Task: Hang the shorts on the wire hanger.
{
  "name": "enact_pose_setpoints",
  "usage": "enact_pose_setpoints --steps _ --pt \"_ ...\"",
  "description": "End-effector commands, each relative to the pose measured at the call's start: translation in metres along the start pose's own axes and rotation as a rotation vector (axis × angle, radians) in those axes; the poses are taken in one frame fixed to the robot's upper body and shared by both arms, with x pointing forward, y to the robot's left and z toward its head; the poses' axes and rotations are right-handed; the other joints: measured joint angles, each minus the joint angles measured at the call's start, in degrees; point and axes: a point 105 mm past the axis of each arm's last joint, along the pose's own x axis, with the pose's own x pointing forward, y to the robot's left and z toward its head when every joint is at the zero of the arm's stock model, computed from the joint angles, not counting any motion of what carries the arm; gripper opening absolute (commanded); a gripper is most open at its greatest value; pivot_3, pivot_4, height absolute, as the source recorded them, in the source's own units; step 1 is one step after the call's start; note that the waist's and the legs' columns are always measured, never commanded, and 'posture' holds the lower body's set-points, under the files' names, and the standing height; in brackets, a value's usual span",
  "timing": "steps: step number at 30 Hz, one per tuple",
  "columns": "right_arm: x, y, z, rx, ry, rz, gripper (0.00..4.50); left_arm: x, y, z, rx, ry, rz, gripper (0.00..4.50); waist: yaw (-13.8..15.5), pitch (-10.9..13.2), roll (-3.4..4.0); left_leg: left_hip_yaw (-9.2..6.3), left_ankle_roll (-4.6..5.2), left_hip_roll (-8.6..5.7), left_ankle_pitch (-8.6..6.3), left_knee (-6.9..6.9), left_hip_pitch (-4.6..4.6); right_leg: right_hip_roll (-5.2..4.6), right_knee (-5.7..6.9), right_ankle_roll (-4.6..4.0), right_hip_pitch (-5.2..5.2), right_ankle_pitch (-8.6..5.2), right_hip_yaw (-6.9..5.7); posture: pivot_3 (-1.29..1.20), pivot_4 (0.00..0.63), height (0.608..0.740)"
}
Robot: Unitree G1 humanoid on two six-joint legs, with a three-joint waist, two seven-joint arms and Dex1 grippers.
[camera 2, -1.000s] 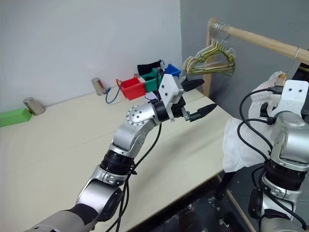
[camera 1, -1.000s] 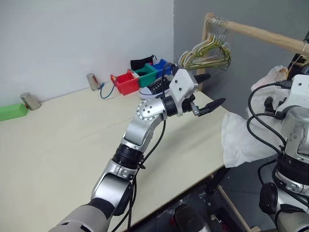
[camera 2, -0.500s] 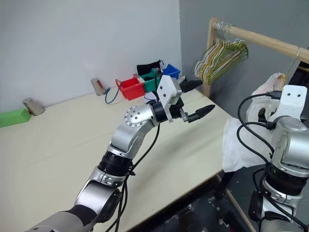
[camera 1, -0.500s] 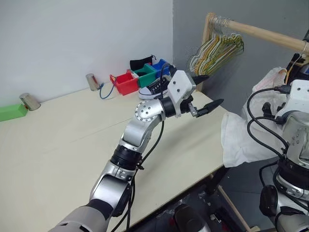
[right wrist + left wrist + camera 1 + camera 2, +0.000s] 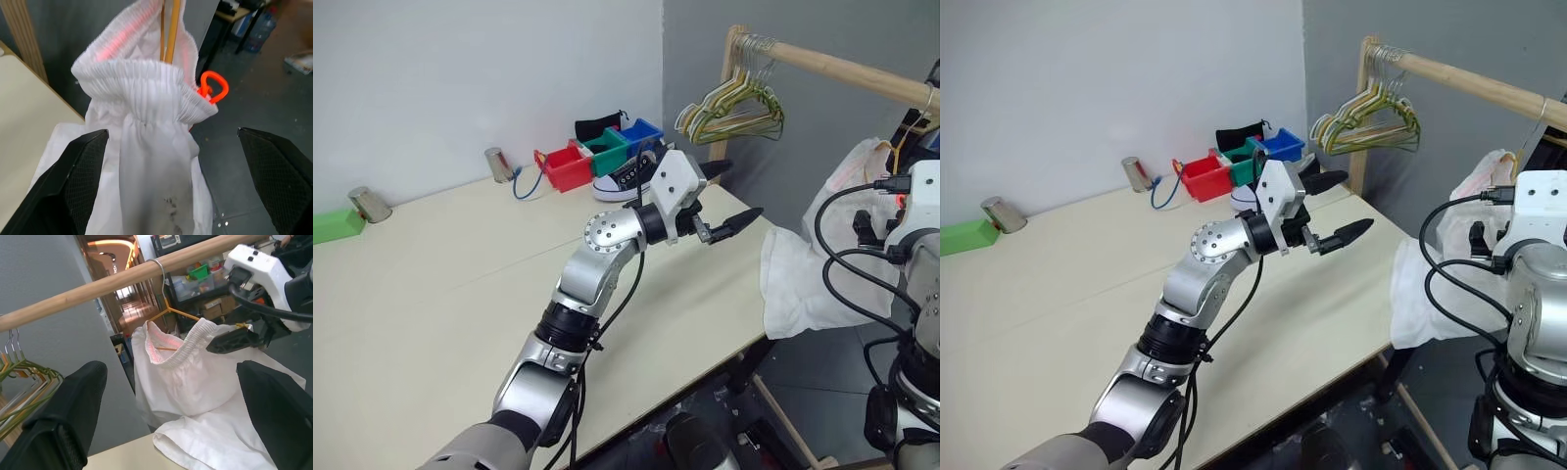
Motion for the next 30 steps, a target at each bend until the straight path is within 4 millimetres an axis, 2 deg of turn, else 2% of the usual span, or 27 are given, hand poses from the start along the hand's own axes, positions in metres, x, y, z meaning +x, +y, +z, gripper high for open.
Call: enact_pose_setpoints --steps 1,4,8,12,15,18,22,25,28,30 --pt "-0.019 0.018 0.032 -0.082 -0.164 0.047 4.46 -0.010 0.009 0.012 -0.005 -0.042 0.060 4.50 -0.20 0.01 0.00 0.01 0.00 0.00 0.00 0.00 0.00 0.00 0.00 0.00 0.00 0.00 0.01 -0.52 0.064 0.740" --pt "-0.020 0.043 0.039 -0.091 -0.232 0.159 4.46 -0.019 0.018 0.005 -0.027 -0.011 0.135 4.50 -0.94 0.05 -0.08 -0.02 0.00 0.05 0.00 -0.03 0.01 0.03 0.01 0.00 -0.01 0.00 -0.03 -0.51 0.064 0.740" --pt "-0.014 0.086 0.032 -0.090 -0.269 0.368 4.46 -0.042 0.040 -0.007 -0.041 0.057 0.298 4.50 -1.25 0.22 -0.37 -0.07 0.01 0.10 -0.01 -0.03 0.01 0.07 0.01 0.00 0.01 0.00 -0.06 -0.45 0.063 0.740" --pt "-0.003 0.132 0.024 -0.073 -0.295 0.538 4.46 -0.087 0.067 -0.025 -0.047 0.152 0.583 4.50 -0.75 0.28 -0.47 -0.08 0.03 0.08 -0.02 -0.02 0.02 0.07 0.03 0.01 0.00 0.00 -0.05 -0.36 0.052 0.740" --pt "0.012 0.158 0.009 -0.033 -0.266 0.581 4.46 -0.119 0.067 -0.044 -0.035 0.263 0.712 4.50 0.90 0.27 -0.53 -0.17 0.04 0.09 -0.02 -0.02 0.02 0.08 0.11 0.00 -0.02 0.01 -0.08 -0.28 0.037 0.740" --pt "0.017 0.193 -0.004 -0.008 -0.252 0.652 4.46 -0.157 0.060 -0.061 -0.055 0.350 0.867 4.50 3.77 0.23 -0.55 -0.32 0.04 0.08 -0.02 0.00 0.13 0.12 0.20 -0.02 -0.08 0.02 -0.11 -0.22 0.028 0.740" --pt "0.012 0.237 -0.009 0.037 -0.265 0.762 4.46 -0.200 0.046 -0.077 -0.114 0.417 1.063 4.50 8.66 0.20 -0.54 -0.64 0.03 0.10 -0.02 0.03 0.03 0.17 0.29 -0.30 -0.29 0.21 -0.14 -0.12 0.016 0.740" --pt "0.011 0.255 -0.015 0.045 -0.264 0.789 4.46 -0.219 0.037 -0.085 -0.140 0.455 1.151 4.50 13.27 0.16 -0.57 -0.90 0.01 0.03 0.00 0.05 -0.13 0.19 0.29 -0.59 -0.42 0.38 -0.29 -0.06 0.008 0.740" --pt "0.013 0.263 -0.022 0.065 -0.244 0.791 4.46 -0.234 0.031 -0.089 -0.155 0.474 1.224 4.50 18.69 -0.02 -0.62 -1.11 -0.02 0.02 0.01 0.04 -0.12 0.21 0.22 -0.64 -0.42 0.41 -0.40 -0.02 0.004 0.740" --pt "0.016 0.263 -0.028 0.073 -0.229 0.786 4.46 -0.245 0.028 -0.089 -0.157 0.473 1.279 4.50 19.37 -0.03 -0.62 -1.13 -0.06 0.01 0.03 0.03 -0.12 0.22 0.20 -0.69 -0.42 0.43 -0.43 -0.01 0.002 0.740"
